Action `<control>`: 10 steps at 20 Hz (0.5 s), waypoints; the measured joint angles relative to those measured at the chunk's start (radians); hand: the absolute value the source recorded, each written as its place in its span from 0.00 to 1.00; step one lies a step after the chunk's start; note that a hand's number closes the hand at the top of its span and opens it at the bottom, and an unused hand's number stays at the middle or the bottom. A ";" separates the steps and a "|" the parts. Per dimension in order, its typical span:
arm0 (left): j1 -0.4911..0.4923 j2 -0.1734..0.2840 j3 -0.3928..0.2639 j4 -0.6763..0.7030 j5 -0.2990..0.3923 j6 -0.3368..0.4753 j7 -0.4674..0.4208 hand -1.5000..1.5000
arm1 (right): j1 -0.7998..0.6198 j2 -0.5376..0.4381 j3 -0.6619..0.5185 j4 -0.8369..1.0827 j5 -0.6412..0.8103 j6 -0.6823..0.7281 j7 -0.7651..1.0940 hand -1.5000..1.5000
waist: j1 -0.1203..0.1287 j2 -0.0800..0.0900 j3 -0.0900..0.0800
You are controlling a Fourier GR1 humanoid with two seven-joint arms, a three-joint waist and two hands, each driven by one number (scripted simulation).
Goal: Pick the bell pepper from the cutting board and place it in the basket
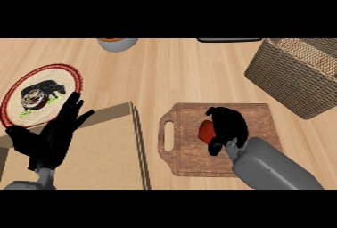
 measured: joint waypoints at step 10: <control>0.002 0.001 -0.007 -0.005 -0.004 0.007 0.003 0.50 | -0.008 -0.034 0.070 0.001 0.087 0.025 -0.077 1.00 | 0.004 -0.001 0.000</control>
